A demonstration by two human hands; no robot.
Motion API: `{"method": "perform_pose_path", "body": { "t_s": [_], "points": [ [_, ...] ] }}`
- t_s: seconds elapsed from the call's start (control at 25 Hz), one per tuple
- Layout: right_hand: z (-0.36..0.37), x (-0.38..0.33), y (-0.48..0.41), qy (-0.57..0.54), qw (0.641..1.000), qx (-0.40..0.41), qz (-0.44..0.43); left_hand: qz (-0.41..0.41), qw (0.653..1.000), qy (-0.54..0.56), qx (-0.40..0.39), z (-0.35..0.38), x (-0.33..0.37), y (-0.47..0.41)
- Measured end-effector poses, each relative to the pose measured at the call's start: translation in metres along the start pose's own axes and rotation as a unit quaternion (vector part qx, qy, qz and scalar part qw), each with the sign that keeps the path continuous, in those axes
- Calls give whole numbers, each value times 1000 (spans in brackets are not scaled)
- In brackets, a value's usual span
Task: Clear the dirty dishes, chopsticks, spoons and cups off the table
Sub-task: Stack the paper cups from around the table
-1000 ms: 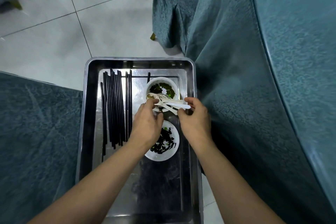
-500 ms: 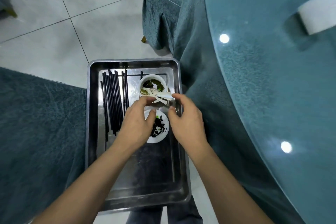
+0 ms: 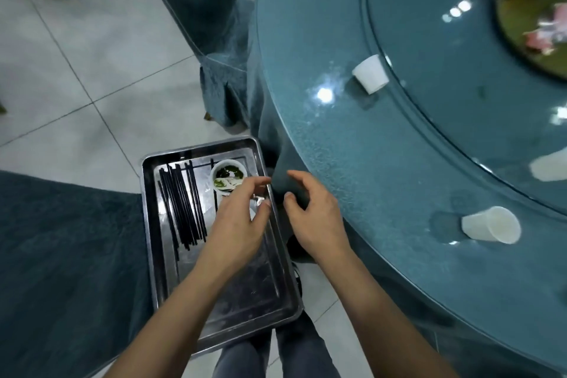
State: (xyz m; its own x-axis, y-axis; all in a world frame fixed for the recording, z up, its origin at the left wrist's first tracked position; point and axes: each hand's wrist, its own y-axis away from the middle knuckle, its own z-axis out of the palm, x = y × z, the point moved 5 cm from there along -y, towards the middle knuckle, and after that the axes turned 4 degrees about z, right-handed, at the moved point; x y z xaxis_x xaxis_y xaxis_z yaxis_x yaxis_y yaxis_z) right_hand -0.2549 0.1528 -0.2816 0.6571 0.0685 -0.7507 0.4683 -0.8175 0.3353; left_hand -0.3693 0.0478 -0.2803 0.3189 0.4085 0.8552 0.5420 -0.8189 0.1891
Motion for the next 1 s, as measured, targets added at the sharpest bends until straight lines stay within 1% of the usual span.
{"method": "perform_pose_path", "body": {
  "t_s": [0.04,0.12,0.28,0.44,0.76,1.0],
  "points": [
    [-16,-4,9,-5,1000,13,0,14,1000,0,-11,1,16,5],
    [-28,-6,17,-8,1000,21,1,23,1000,6,-18,5,27,10],
    [-71,-3,42,-18,997,73,9,61,997,8,-41,18,62,16],
    [-108,13,69,-25,993,109,34,103,992,1,-67,34,93,29],
    [-186,49,115,-47,980,186,60,137,980,-17,-145,88,154,55],
    [-250,90,131,-75,971,216,71,152,975,-30,-160,143,193,66]
  ]
}}
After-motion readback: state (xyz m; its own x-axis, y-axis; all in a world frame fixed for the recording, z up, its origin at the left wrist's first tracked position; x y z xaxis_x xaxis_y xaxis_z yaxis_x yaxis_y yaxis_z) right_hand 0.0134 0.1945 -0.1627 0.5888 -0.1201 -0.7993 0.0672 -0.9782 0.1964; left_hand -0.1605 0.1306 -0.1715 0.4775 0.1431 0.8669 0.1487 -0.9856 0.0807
